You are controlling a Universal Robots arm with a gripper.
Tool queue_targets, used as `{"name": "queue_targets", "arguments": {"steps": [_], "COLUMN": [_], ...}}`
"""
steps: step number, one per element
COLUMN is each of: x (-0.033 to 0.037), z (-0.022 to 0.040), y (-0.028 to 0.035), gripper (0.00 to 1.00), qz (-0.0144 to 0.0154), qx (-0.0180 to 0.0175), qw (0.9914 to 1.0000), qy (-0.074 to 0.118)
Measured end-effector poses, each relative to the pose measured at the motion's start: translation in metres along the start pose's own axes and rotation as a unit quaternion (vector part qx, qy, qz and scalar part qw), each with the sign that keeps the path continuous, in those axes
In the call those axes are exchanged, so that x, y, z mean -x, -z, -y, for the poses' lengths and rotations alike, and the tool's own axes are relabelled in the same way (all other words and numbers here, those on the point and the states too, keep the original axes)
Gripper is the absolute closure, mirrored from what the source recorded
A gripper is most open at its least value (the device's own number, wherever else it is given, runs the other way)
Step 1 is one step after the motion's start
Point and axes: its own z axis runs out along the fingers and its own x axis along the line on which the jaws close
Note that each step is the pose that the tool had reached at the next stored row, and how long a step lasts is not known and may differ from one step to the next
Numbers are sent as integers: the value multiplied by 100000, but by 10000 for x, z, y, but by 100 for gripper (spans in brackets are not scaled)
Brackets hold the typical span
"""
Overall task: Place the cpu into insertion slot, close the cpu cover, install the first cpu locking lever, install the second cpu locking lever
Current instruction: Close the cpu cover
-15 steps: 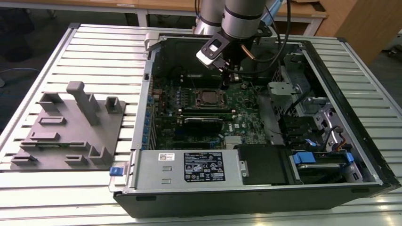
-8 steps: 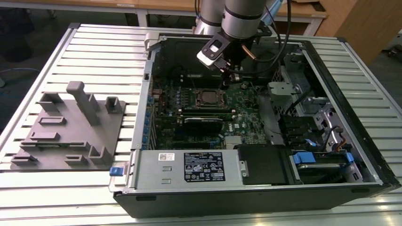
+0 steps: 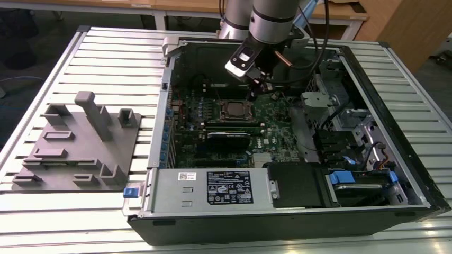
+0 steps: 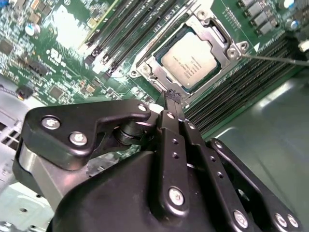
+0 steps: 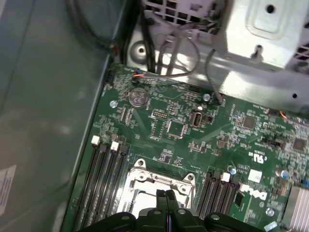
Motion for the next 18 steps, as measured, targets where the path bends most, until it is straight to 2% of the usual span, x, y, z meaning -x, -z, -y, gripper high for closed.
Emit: {"name": "queue_targets", "arguments": {"steps": [3, 6, 9, 13, 14, 18], "x": [0, 0, 0, 0, 0, 0], "z": [0, 0, 0, 0, 0, 0], "y": [-3, -6, -9, -12, -12, -12], "gripper": [89, 89, 89, 89, 89, 89], "qz": [8, 17, 26, 38, 41, 40], "qx": [-52, -106, -160, -228, -234, -234], "qw": [99966, 99869, 99700, 99392, 99364, 99359], "qy": [2593, 5112, 7739, 11005, 11260, 11301]}}
